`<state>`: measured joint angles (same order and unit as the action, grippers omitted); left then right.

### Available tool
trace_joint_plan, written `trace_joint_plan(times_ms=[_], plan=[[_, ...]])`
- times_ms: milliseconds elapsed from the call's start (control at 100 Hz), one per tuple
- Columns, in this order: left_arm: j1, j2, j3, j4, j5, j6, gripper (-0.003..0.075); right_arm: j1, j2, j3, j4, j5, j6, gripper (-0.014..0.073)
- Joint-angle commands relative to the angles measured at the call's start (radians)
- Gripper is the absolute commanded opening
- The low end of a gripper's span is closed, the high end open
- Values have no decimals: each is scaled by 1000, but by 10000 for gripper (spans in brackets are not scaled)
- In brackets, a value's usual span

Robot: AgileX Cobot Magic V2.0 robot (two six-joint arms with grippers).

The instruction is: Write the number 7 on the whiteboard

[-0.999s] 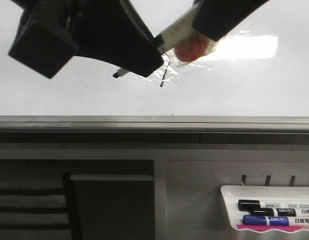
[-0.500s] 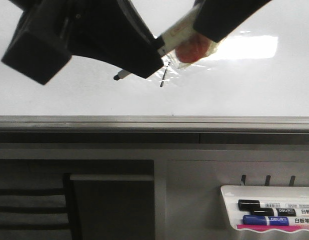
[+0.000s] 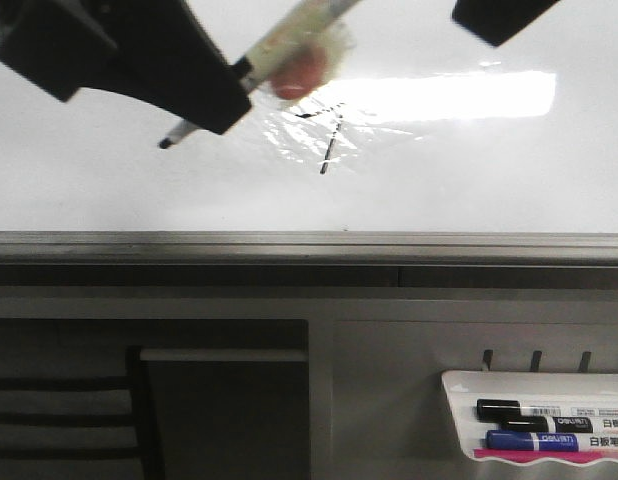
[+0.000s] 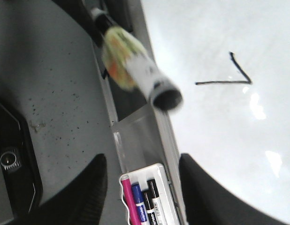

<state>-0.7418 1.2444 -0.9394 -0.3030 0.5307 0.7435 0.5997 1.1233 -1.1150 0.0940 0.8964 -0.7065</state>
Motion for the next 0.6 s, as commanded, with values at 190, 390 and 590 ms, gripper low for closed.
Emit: trace_joint_plan(times_ms=[190, 390, 590], plan=[[292, -56, -30, 162, 81, -438, -20, -169, -101, -32, -6, -21, 106, 321], [516, -54, 20, 162, 11, -583, -20, -198, -103, -32, -6, 0, 106, 321], [626, -41, 58, 153, -60, -584, -20, -198, -103, -32, -6, -4, 106, 321]])
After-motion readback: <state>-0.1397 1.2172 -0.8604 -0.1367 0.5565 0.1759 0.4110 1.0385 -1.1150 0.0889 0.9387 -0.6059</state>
